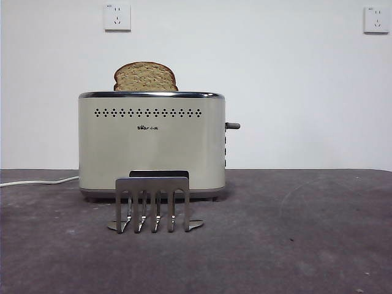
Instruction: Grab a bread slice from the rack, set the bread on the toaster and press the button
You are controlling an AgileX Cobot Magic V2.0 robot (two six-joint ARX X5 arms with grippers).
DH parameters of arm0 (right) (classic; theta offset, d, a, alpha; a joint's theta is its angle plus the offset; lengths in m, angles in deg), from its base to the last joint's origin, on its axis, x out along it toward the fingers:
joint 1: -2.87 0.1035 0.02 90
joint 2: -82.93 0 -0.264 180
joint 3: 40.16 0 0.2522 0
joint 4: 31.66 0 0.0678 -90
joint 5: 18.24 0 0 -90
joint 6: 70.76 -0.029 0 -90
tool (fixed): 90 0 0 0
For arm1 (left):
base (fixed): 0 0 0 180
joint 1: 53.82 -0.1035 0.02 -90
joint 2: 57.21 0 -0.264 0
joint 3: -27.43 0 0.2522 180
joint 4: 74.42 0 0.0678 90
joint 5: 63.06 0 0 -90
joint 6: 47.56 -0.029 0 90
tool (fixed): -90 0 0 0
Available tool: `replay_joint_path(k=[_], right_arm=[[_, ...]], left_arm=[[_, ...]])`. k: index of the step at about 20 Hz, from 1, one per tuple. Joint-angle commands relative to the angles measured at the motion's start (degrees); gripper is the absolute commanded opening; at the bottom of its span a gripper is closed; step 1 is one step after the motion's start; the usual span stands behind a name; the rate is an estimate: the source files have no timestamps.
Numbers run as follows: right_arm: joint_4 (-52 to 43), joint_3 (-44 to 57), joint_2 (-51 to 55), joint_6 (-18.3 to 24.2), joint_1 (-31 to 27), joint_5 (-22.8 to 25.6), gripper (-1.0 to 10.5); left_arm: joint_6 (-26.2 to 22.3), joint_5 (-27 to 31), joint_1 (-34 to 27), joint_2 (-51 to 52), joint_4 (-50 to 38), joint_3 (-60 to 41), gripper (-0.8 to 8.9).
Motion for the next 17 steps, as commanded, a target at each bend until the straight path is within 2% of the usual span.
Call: replay_joint_path(k=[1, 9, 12, 17], right_arm=[[-0.22, 0.35, -0.07, 0.48, 0.0, 0.15, 0.0], [-0.22, 0.35, -0.07, 0.48, 0.0, 0.15, 0.0], [-0.22, 0.35, -0.07, 0.48, 0.02, 0.15, 0.0], [-0.22, 0.35, -0.07, 0.48, 0.0, 0.15, 0.0]], left_arm=[[2.93, 2.36, -0.22, 3.56, -1.33, -7.52, -0.04], [4.37, 3.61, -0.2, 11.54, -1.31, -23.5, -0.04], [5.22, 5.44, -0.2, 12.63, -0.79, -25.7, -0.04], [5.25, 6.01, -0.2, 14.23, 6.58, -25.79, -0.04]])
